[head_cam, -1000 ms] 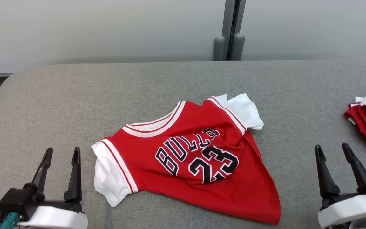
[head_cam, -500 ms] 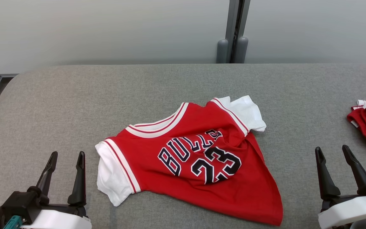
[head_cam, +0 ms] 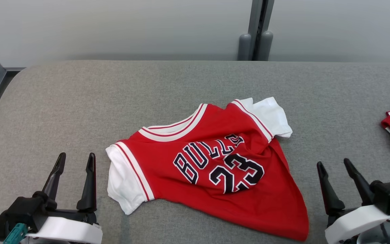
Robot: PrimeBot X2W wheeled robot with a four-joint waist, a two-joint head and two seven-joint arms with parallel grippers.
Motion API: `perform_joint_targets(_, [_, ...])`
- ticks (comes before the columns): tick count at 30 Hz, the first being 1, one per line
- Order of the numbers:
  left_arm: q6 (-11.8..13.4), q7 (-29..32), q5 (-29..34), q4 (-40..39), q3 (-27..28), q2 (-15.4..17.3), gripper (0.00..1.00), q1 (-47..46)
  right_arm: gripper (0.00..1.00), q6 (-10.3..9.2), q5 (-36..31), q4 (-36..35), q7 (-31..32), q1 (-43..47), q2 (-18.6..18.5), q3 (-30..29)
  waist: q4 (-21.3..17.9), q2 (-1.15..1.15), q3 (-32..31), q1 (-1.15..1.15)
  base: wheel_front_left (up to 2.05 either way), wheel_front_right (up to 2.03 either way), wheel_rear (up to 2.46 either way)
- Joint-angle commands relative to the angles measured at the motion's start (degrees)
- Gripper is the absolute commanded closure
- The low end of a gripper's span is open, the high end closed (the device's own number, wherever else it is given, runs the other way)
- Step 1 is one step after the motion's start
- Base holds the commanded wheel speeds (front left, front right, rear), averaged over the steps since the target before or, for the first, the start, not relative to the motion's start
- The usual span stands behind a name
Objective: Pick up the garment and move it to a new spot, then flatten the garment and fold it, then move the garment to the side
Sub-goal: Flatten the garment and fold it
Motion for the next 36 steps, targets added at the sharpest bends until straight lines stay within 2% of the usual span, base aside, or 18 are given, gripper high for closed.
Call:
perform_joint_targets(1, [-0.18, -0.09, 0.40, -0.07, -0.07, 0.17, 0.00, -1.34, 0.00, 0.01, 0.63, 1.97, 0.26, -0.99, -0.96, 1.09, 0.99, 0.00, 0.97, 0.00, 0.00, 0.00, 0.00])
perform_joint_targets(7, [-0.67, -0.50, 0.61, 0.62, -0.94, -0.80, 0.00, -3.38, 0.00, 0.01, 2.80, 11.01, -0.10, -3.40, -2.37, 6.58, 3.13, 0.00, 3.02, 0.00, 0.00, 0.00, 0.00])
perform_joint_targets(12, [-0.97, -0.94, 0.73, 1.48, -1.17, -1.48, 0.00, -4.42, 0.00, 0.01, 4.74, 18.19, -0.46, -6.07, -2.99, 8.98, 4.28, 0.00, 4.15, 0.00, 0.00, 0.00, 0.00])
perform_joint_targets(13, [-0.92, -0.95, 0.70, 1.64, -1.10, -1.55, 0.00, -4.66, 0.53, 0.01, 5.10, 19.08, -0.70, -6.60, -3.07, 9.28, 4.41, 0.00, 4.35, 0.00, 0.00, 0.00, 0.00])
perform_joint_targets(15, [-0.89, -1.19, 0.81, 1.94, -0.99, -1.81, 0.00, -5.08, 1.00, 0.01, 5.72, 20.50, -1.17, -7.50, -3.27, 9.89, 4.56, 0.00, 4.61, 0.00, 0.00, 0.00, 0.00])
perform_joint_targets(28, [-1.38, -1.77, 1.69, 2.27, -0.35, -3.01, 0.00, -6.62, 1.00, 0.00, 5.44, 20.03, -1.45, -16.38, -6.75, 7.86, 5.23, 0.00, 7.17, 0.00, 0.00, 0.00, 0.00])
perform_joint_targets(36, [-2.66, -1.89, 2.37, 2.99, -0.53, -4.32, 0.00, -9.05, 1.00, 0.00, 6.18, 26.72, -2.77, -28.02, -11.14, 7.86, 7.10, 0.00, 10.98, 0.00, 0.00, 0.00, 0.00])
